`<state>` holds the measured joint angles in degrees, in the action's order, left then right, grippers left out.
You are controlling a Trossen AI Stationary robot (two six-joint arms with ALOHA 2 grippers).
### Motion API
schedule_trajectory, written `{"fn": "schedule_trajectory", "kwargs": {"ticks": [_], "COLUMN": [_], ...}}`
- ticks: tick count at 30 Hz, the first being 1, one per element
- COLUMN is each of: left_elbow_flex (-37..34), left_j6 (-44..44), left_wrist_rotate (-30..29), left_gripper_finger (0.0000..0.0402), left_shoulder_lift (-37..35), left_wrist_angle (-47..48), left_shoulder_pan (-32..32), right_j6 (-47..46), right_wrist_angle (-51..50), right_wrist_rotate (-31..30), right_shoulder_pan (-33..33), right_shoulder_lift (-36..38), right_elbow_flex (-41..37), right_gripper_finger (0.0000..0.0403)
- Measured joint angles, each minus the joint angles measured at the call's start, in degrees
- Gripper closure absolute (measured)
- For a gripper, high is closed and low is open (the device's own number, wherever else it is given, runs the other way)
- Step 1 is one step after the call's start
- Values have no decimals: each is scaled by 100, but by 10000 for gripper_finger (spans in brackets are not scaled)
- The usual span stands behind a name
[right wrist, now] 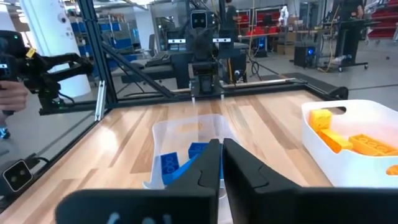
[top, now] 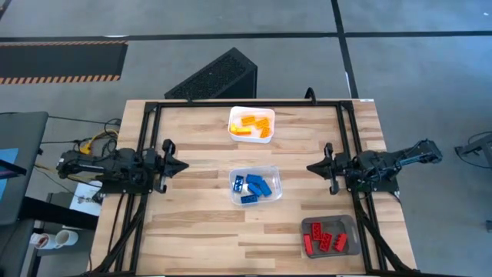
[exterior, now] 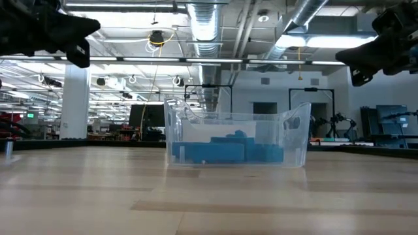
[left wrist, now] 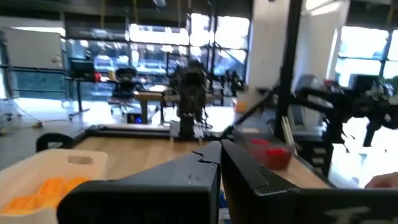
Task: Sort & place blocks by color
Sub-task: Return to Home Position
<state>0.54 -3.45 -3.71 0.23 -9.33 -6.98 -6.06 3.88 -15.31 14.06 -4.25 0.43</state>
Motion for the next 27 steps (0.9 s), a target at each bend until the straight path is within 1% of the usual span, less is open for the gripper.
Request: {"fn": "schedule_trajectory", "kwargs": {"ticks": [5, 13, 15, 21, 23, 27], "left_elbow_flex": [-3, -11, -11, -11, -11, -13], "left_j6": [23, 8, -16, 20, 58, 63], "left_wrist_rotate": [123, 649, 788, 1401, 1336, 646], "left_gripper_finger": [401, 401, 401, 401, 401, 401], "left_shoulder_lift": [0, 0, 3, 2, 2, 2], "left_wrist_angle": [167, 562, 704, 575, 576, 695], "left_shoulder_pan": [-2, -2, -2, -14, -15, -15], "right_j6": [2, 2, 2, 2, 2, 2], "right_wrist_angle": [-22, -40, -41, -42, -44, -44], "right_wrist_rotate": [5, 9, 8, 9, 9, 9], "right_shoulder_pan": [0, 0, 0, 0, 0, 0], "right_shoulder_lift": [-2, -2, -2, -2, -2, -2], "right_elbow_flex": [-2, -7, -7, -9, -9, -9], "right_gripper_finger": [350, 349, 349, 349, 349, 349]}}
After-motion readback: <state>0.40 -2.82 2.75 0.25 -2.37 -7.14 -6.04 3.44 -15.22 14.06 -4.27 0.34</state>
